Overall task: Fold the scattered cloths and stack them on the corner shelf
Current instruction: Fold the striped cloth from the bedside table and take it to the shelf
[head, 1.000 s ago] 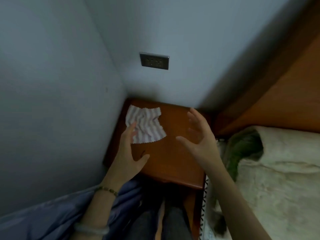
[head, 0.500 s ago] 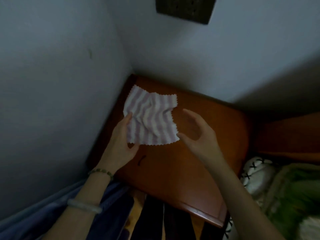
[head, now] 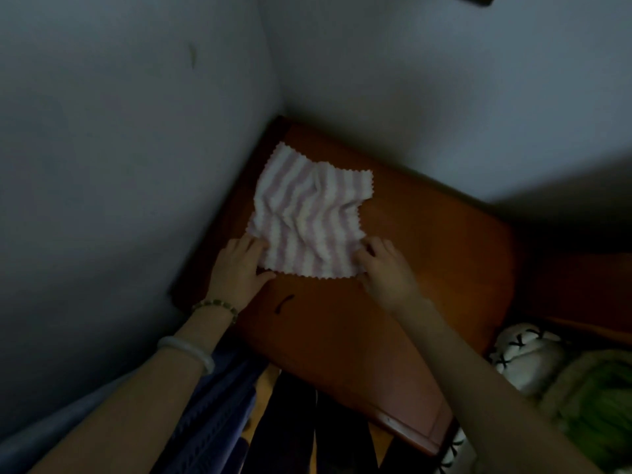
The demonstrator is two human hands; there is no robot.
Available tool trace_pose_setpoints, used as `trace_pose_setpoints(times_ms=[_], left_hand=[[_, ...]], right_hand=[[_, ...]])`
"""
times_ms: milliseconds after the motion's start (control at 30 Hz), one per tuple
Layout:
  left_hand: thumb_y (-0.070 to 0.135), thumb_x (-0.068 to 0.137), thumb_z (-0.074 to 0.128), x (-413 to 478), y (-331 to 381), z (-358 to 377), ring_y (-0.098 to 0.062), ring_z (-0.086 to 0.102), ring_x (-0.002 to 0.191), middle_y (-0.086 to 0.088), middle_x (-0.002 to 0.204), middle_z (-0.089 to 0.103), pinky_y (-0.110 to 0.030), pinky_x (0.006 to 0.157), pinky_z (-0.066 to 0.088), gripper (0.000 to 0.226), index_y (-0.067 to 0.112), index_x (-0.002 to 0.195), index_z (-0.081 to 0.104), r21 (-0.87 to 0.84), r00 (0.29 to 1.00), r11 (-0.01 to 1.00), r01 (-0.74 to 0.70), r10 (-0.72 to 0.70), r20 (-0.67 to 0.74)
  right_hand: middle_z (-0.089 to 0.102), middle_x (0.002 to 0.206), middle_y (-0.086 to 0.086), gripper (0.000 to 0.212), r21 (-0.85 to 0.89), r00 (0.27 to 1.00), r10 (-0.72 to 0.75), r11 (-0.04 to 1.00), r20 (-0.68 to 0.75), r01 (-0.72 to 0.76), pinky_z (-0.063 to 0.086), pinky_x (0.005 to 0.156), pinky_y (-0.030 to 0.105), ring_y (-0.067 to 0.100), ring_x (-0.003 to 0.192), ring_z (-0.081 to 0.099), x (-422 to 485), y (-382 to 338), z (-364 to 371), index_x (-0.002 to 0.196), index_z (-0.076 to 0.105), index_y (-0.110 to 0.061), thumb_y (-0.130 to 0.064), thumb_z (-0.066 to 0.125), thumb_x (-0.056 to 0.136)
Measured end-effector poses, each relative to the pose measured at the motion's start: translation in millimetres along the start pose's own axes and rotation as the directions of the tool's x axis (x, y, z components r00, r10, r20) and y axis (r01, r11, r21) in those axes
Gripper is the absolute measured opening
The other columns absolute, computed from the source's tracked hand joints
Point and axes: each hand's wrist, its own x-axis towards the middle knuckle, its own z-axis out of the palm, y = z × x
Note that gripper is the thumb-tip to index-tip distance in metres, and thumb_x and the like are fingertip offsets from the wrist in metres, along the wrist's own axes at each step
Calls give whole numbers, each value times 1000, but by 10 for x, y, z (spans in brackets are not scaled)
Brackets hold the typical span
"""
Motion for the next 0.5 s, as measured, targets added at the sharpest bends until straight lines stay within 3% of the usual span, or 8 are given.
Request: trace_pose_setpoints(times_ms=[67,133,233,300,400,500], left_hand=[[20,78,76,10,-15,17,-33,56,92,-14,107,64,-39,73,47,30,11,105,65,69,995,996,-62,67,-78],[11,79,73,11,-21,17,-31,56,82,-14,94,67,-35,66,44,14,10,91,67,134,988,987,-92,107,-108],[8,79,70,12,53,-74,-29,55,77,-11,83,64,-34,64,41,8,9,78,62,180,981,976,-125,148,-124],[12,86,63,8,192,-223,-23,52,71,-6,76,59,-32,63,36,12,12,78,54,88,977,987,-132,144,-155],[15,96,46,14,443,-518,-13,46,61,1,74,52,-28,53,32,8,17,89,44,-178,985,982,-59,29,-169],[24,96,40,24,626,-857,-10,49,71,0,87,52,-25,56,40,8,18,100,44,-254,982,960,-119,76,-175]], right_hand=[[58,107,17,26,12,995,-13,1000,-101,14,49,69,42,36,91,55,16,9,44,97,65,-5,0,72,72],[57,101,16,16,22,991,-36,999,-132,39,51,67,43,33,87,54,19,2,33,90,65,-4,-1,69,75],[55,94,11,9,132,976,-68,986,-209,97,44,65,33,27,84,51,-28,-35,-130,85,58,-5,-8,64,79],[52,85,2,11,292,966,-17,952,-256,95,36,61,23,16,75,47,-97,-94,-374,83,51,-12,-12,62,84],[50,78,-10,14,560,967,135,828,-218,11,39,50,13,1,61,52,-212,-117,-799,88,46,-18,-11,58,91],[51,79,-13,18,564,946,164,826,-278,22,43,51,11,-5,64,55,-318,-65,-1196,95,47,-18,-5,57,89]])
